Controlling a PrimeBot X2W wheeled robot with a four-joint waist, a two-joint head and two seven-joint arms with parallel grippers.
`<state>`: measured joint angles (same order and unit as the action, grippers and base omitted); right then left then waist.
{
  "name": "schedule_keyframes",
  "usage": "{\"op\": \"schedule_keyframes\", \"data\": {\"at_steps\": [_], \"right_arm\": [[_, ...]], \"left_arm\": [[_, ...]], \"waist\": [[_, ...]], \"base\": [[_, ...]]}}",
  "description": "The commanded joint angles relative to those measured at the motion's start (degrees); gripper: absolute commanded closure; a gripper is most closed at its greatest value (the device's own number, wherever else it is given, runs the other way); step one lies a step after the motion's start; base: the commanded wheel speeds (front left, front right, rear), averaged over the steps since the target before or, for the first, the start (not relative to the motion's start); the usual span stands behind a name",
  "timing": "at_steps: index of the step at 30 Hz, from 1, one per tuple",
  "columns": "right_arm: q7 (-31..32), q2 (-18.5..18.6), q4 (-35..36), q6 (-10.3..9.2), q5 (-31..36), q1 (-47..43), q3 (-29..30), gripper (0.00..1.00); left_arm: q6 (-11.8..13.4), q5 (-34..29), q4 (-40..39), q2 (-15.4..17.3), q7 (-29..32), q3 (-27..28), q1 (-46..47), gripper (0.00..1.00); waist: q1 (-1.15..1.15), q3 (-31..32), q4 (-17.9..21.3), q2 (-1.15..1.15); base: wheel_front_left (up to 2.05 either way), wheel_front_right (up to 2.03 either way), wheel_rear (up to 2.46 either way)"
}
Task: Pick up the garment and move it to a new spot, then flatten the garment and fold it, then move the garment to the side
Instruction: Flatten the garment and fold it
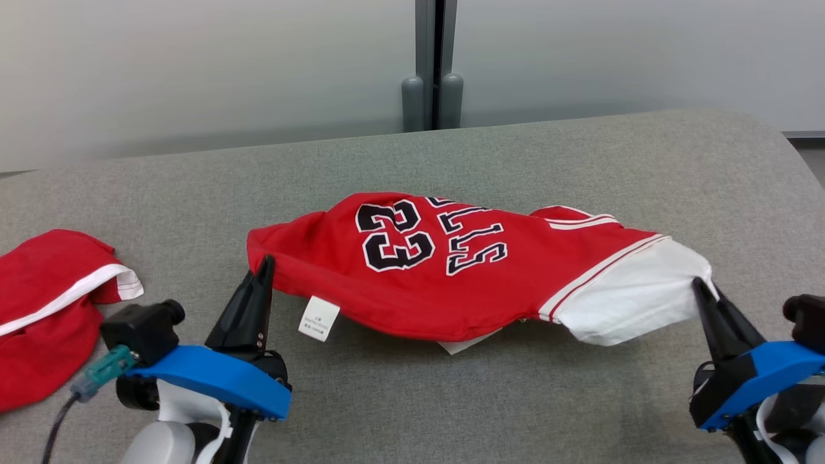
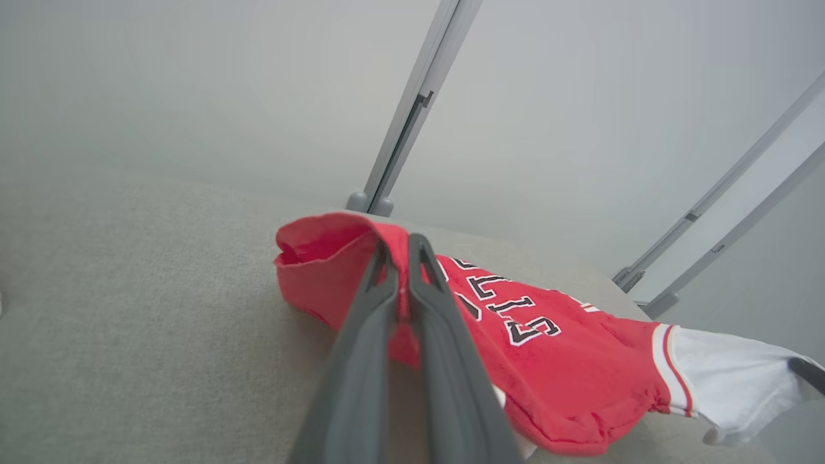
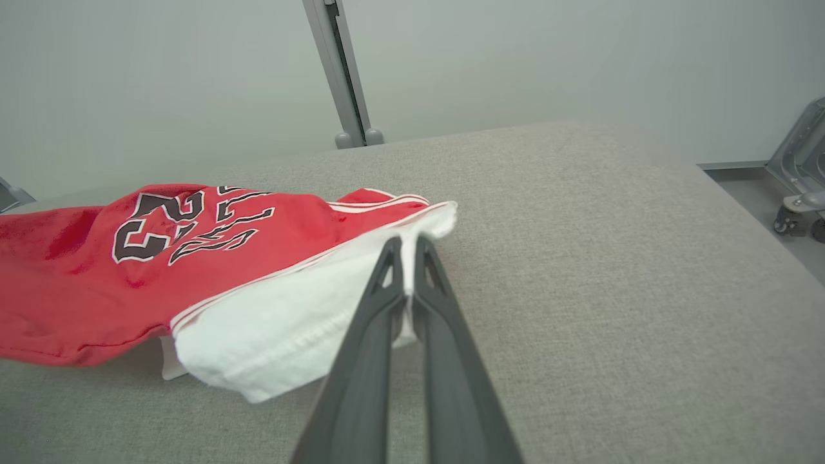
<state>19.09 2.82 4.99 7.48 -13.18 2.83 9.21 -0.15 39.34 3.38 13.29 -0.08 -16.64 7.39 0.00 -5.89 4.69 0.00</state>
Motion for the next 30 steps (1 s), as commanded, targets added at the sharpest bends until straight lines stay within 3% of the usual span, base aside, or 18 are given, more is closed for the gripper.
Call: {"op": "schedule_keyframes", "data": {"at_steps": [1,10,18,23,26,30], "right_arm": [[0.53,0.12,1.89,0.03,-0.1,-0.95,0.5,1.0],[4.58,0.1,20.69,0.03,2.25,0.39,3.48,1.0],[9.03,0.11,31.4,0.03,6.86,4.6,3.25,1.0],[10.82,2.51,26.86,0.03,5.2,11.13,1.0,1.0],[10.8,5.77,18.54,0.03,4.02,18.02,-1.51,1.0],[7.78,8.76,4.88,0.03,1.71,31.31,-5.93,1.0]], "left_arm": [[-0.43,0.08,-2.28,1.27,1.09,0.37,-0.17,1.0],[0.31,6.06,-21.84,6.9,13.72,2.44,2.72,1.0],[2.86,10.84,-30.99,10.72,21.69,6.04,5.98,1.0],[2.44,11.12,-28.65,12.96,24.02,7.15,10.2,1.0],[-0.76,6.61,-23.55,15.67,23.63,5.41,15.45,1.0],[-2.73,3.68,-14.0,14.95,21.85,4.22,25.03,1.0]], "waist": [[0.0,0.12,-0.07,0.0],[0.0,0.44,-0.39,0.0],[0.0,-1.87,-0.14,0.0],[0.0,-5.53,-0.01,0.0],[0.0,-8.67,0.12,0.0],[0.0,-13.86,0.81,0.0]], "base": [[0.0,0.0,0.0],[0.0,0.0,0.0],[0.0,0.0,0.0],[0.0,0.0,0.0],[0.0,0.0,0.0],[0.0,0.0,0.0]]}}
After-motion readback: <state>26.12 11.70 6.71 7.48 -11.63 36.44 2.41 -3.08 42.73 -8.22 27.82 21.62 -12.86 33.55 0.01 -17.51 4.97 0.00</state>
